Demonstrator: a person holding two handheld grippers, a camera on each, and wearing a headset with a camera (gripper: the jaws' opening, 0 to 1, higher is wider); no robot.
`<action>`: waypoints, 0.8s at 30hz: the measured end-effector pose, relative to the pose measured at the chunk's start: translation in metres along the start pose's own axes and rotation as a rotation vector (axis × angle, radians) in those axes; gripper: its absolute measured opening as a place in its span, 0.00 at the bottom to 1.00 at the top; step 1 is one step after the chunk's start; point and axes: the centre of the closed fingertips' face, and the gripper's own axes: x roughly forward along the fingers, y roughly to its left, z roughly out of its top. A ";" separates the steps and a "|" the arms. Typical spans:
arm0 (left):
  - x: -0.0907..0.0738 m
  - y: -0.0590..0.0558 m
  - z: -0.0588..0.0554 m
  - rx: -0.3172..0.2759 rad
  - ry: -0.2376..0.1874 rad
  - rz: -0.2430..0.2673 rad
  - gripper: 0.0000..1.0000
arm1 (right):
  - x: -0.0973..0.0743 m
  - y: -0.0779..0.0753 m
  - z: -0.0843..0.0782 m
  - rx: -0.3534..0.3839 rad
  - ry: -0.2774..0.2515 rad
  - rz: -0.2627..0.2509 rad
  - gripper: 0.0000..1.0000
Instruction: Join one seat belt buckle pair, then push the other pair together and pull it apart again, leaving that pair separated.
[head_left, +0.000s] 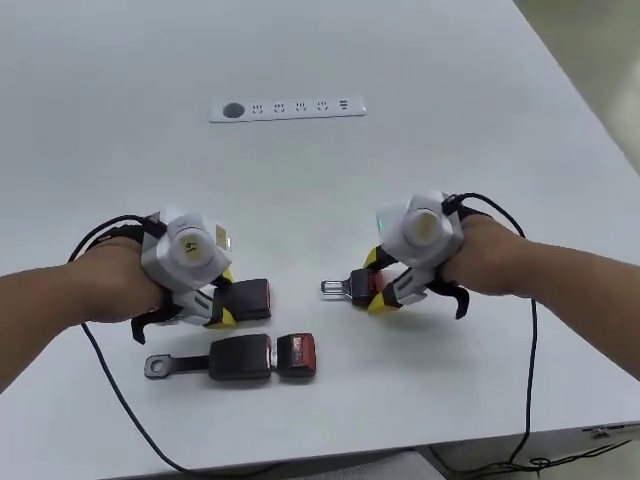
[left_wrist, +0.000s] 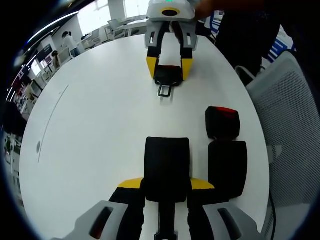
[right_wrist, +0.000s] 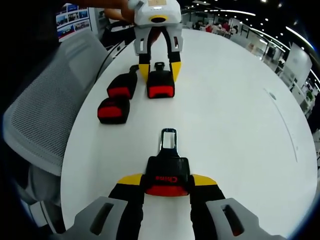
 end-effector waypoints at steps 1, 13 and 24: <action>0.000 0.000 0.000 -0.003 -0.002 0.001 0.33 | 0.001 0.000 0.000 0.000 0.000 0.000 0.32; 0.000 -0.002 0.001 0.002 0.014 0.004 0.33 | 0.002 0.001 0.005 0.005 -0.020 0.005 0.33; -0.001 -0.003 0.003 -0.009 0.014 0.004 0.33 | 0.002 0.003 0.007 -0.035 0.000 0.021 0.33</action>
